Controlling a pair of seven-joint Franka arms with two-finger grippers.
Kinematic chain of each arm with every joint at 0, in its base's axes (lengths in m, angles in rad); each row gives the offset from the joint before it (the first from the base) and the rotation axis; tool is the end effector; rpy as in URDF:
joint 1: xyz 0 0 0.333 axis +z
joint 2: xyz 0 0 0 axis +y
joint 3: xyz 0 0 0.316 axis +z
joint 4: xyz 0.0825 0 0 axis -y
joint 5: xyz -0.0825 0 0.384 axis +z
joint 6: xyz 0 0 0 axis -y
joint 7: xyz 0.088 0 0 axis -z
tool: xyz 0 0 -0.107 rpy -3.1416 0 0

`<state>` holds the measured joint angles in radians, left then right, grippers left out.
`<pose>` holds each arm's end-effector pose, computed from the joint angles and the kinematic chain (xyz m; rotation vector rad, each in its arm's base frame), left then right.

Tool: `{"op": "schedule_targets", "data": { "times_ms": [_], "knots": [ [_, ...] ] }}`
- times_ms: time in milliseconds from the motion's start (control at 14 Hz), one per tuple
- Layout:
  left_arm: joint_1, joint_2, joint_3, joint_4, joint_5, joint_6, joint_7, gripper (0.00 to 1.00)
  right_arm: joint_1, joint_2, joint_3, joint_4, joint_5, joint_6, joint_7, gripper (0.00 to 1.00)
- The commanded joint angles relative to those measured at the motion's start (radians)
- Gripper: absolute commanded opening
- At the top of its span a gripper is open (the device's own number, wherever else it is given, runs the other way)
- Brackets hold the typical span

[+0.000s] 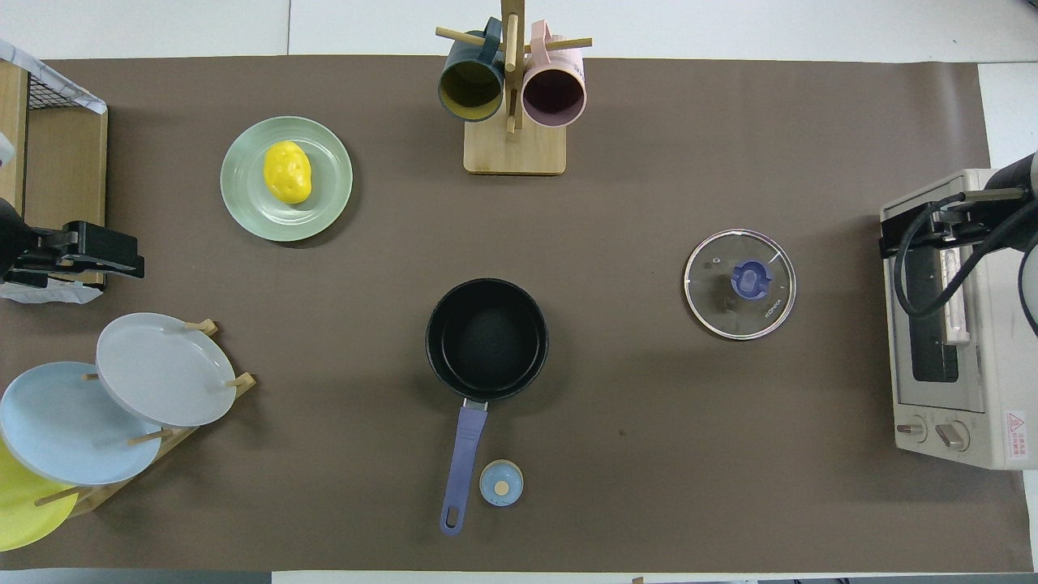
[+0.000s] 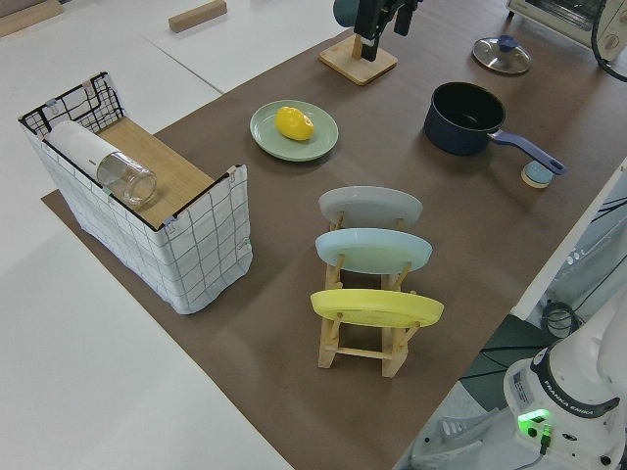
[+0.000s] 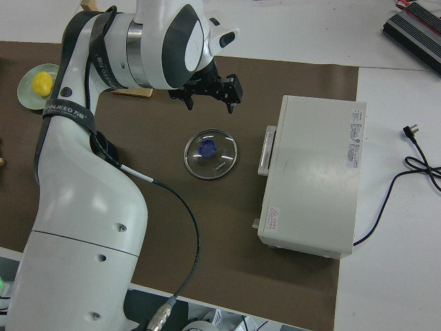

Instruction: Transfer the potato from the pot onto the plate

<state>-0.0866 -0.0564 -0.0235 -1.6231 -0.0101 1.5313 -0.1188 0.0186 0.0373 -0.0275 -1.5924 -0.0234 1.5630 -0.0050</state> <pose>0.5290 -0.0600 0.6272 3.1364 0.0134 -0.0568 0.5630 -0.0073 0.5929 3.1159 -0.0052 -0.1042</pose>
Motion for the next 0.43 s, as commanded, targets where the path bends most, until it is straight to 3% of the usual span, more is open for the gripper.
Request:
{"op": "schedule_targets", "data": {
  "times_ms": [0, 357],
  "knots": [
    [-0.015, 0.000, 0.008, -0.012, 0.010, -0.010, -0.005, 1.00, -0.014, 0.010, 0.009, 0.015, 0.019, 0.011, 0.003, 1.00],
    [-0.004, -0.011, 0.007, -0.027, 0.010, 0.000, -0.002, 1.00, -0.014, 0.010, 0.011, 0.015, 0.019, 0.009, 0.003, 1.00]
  ]
}}
